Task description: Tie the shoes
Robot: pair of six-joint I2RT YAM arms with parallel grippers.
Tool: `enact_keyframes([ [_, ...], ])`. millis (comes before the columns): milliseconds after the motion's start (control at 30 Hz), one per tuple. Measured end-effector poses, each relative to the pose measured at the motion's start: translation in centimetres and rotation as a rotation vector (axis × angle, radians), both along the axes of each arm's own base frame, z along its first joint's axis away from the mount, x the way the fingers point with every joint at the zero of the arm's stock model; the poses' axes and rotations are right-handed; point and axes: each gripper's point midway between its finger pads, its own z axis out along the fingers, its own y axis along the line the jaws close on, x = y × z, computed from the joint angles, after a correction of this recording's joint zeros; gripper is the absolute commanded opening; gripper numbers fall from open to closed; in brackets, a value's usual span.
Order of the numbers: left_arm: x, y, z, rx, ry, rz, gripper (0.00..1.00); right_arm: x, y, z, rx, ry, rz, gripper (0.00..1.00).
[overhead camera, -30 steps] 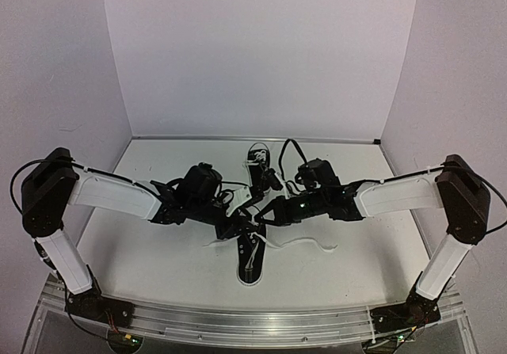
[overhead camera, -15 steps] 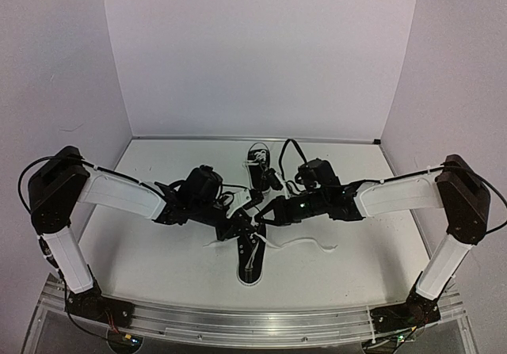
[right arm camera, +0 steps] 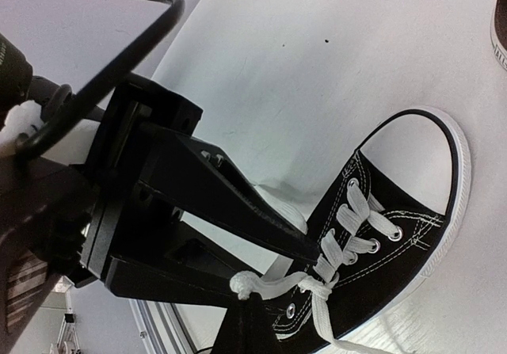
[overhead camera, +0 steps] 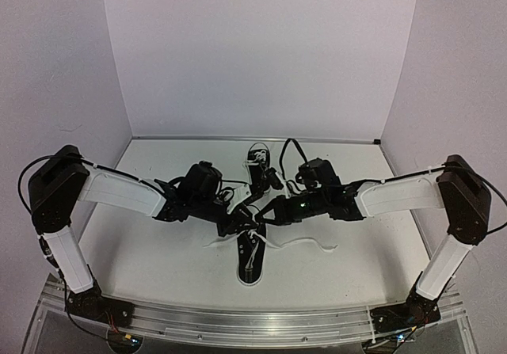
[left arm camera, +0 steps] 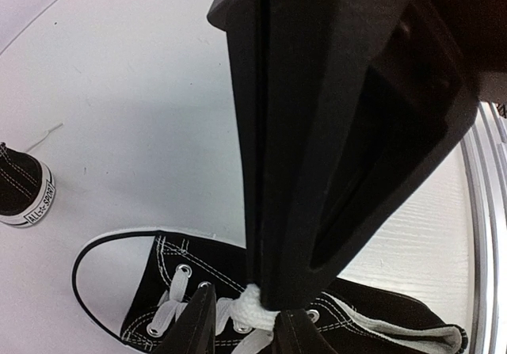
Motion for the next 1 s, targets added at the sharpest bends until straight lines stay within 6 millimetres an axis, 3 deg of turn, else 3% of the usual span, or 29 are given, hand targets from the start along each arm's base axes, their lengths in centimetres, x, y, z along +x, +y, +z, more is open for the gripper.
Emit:
enact_keyframes([
  [100,0.1,-0.2,0.4,-0.009,-0.005,-0.002,0.21,0.0,0.0,0.1,0.0,-0.002,-0.002,0.0],
  [267,0.0,-0.4,0.7,-0.019,0.001,-0.011,0.03,0.1,-0.1,0.1,-0.001,-0.004,-0.005,0.04],
  [367,0.0,-0.5,0.6,-0.019,0.005,-0.018,0.0,0.2,-0.2,0.0,-0.009,-0.001,-0.018,0.38],
  [467,-0.1,-0.5,0.5,-0.019,0.007,-0.019,0.0,0.3,-1.1,0.0,-0.043,-0.002,-0.052,0.54],
  [567,0.0,-0.6,0.3,-0.019,0.006,-0.019,0.0,0.2,-2.9,0.2,-0.103,-0.016,-0.11,0.64],
  [767,0.0,-0.7,0.3,-0.023,0.005,-0.021,0.0,0.2,-7.8,0.3,-0.282,-0.048,-0.248,0.7],
  [1000,0.0,-0.8,0.5,-0.032,0.003,-0.027,0.0,-1.1,-13.3,-5.4,-0.585,0.018,-0.316,0.7],
])
